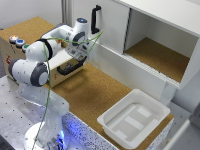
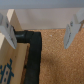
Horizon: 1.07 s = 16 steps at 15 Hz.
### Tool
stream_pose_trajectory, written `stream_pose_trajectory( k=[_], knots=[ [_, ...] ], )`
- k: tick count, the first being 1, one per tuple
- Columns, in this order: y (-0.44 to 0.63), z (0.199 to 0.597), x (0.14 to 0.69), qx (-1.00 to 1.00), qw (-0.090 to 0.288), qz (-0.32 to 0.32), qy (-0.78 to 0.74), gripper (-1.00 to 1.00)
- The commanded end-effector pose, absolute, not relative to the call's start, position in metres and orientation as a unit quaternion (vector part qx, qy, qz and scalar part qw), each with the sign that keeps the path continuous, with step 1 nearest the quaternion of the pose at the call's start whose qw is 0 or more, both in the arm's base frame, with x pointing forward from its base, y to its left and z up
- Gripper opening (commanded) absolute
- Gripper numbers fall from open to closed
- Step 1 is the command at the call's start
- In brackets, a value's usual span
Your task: Grasp the handle of the drawer, then close it
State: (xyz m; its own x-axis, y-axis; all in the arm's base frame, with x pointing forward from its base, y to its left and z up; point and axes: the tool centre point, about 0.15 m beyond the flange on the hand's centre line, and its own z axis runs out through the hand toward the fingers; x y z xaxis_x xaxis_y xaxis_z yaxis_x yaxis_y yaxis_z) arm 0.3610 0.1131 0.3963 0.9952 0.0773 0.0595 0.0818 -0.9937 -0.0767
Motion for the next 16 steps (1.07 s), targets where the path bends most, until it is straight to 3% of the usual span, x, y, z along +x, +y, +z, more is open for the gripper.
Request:
stream_pose_trajectory(
  k=[1, 8, 16],
  knots=[
    [0.101, 0.356, 0.325, -0.997, 0.07, -0.007, -0.035, 1.0],
    [0.126, 0.323, 0.306, -0.993, 0.096, -0.07, -0.028, 1.0],
    [0.138, 0.307, 0.344, -0.991, 0.124, -0.059, -0.002, 1.0]
  ],
)
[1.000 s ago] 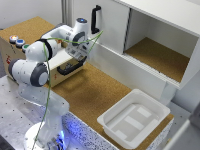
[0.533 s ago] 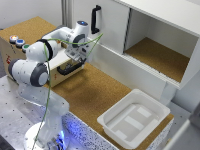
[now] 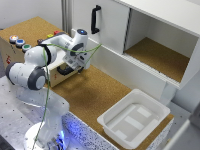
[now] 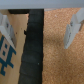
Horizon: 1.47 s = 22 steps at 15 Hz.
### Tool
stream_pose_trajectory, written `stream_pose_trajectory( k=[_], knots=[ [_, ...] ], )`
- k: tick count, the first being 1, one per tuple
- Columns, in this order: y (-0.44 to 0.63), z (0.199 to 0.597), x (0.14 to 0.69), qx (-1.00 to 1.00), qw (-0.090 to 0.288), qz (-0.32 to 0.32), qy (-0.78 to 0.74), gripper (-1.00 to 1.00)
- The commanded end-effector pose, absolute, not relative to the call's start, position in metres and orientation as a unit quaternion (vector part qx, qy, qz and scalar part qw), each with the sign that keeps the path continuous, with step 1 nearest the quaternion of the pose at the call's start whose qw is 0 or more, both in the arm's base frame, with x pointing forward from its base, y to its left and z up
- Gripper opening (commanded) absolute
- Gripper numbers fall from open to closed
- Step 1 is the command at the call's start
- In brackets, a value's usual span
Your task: Grasp the handle of the drawer, then close it
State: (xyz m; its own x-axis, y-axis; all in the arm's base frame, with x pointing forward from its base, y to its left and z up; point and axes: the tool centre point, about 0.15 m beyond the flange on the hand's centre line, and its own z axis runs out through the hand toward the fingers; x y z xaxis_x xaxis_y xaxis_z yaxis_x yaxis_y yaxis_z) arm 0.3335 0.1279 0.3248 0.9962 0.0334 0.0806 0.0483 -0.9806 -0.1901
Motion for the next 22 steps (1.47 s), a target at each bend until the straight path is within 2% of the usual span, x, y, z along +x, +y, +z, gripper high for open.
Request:
stream_pose_trajectory(
  k=[1, 2, 7, 13, 18, 22],
  knots=[
    [0.139, 0.306, 0.348, -0.99, 0.128, -0.053, -0.001, 1.0],
    [0.139, 0.305, 0.353, -0.99, 0.131, -0.043, -0.005, -1.0],
    [0.138, 0.296, 0.364, -0.99, 0.138, -0.017, -0.022, -1.0],
    [0.152, 0.298, 0.366, -0.99, 0.135, -0.014, -0.042, -1.0],
    [0.175, 0.299, 0.36, -0.99, 0.115, -0.014, -0.076, -1.0],
    [0.208, 0.29, 0.355, -0.988, 0.115, -0.002, -0.099, -1.0]
  ],
)
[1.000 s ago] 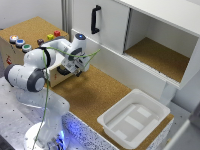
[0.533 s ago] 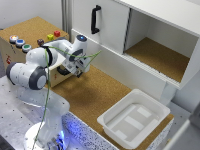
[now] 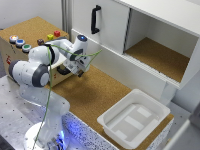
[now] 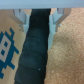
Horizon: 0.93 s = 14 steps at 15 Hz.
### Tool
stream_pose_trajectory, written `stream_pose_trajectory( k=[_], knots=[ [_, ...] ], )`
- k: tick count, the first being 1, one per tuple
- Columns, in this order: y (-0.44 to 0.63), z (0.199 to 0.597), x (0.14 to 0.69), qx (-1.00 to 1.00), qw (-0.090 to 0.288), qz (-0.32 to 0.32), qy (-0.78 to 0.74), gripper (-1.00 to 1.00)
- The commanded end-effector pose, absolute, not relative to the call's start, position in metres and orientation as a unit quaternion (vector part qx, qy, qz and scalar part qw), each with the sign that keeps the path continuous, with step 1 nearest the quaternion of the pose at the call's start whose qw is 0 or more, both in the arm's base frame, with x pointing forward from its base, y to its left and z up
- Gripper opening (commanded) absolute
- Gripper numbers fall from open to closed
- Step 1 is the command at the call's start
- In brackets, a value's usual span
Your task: Grasp the handle of the drawer, then close it
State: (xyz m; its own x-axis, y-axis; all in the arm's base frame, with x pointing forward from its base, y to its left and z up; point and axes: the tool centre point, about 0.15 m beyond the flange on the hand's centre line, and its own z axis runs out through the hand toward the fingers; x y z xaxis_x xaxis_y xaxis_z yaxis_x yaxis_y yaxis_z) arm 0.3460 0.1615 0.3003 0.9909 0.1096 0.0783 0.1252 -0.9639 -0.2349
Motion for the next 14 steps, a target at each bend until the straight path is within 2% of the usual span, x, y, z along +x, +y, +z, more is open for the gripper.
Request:
stream_pose_trajectory(
  k=[1, 8, 13, 14],
  knots=[
    [0.218, 0.288, 0.354, -0.987, 0.118, 0.001, -0.108, -1.0],
    [0.296, 0.275, 0.344, -0.975, 0.149, 0.033, -0.164, -1.0],
    [0.331, 0.282, 0.335, -0.964, 0.163, 0.04, -0.205, -1.0],
    [0.335, 0.288, 0.33, -0.963, 0.157, 0.03, -0.216, 1.0]
  ],
)
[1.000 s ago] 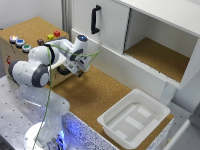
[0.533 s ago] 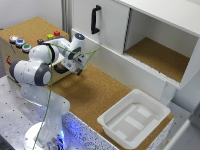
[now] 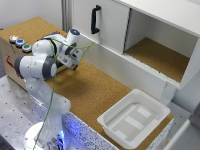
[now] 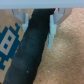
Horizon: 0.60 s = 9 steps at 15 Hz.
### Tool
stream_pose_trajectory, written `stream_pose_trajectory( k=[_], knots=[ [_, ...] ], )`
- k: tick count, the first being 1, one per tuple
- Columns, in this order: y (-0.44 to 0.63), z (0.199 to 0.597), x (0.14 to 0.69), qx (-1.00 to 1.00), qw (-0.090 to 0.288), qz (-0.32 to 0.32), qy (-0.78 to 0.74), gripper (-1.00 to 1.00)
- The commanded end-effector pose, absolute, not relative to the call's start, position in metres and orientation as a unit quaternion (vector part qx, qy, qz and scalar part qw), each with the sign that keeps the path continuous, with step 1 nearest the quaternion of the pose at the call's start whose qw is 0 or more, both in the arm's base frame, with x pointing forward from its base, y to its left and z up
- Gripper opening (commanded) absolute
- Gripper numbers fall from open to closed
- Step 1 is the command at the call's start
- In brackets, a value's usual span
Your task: Grasp the handle of the drawer, then close it
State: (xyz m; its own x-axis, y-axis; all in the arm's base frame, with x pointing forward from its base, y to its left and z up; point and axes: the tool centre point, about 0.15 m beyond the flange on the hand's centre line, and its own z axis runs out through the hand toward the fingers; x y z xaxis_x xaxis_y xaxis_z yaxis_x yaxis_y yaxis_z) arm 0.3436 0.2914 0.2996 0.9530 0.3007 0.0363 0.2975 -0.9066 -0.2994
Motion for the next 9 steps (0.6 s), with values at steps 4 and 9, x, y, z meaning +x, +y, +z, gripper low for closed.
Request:
stream_pose_trajectory(
  k=[4, 9],
  knots=[
    [0.316, 0.344, 0.308, -0.964, 0.152, -0.042, -0.214, 1.0],
    [0.301, 0.396, 0.294, -0.964, 0.149, -0.091, -0.201, 1.0]
  ],
)
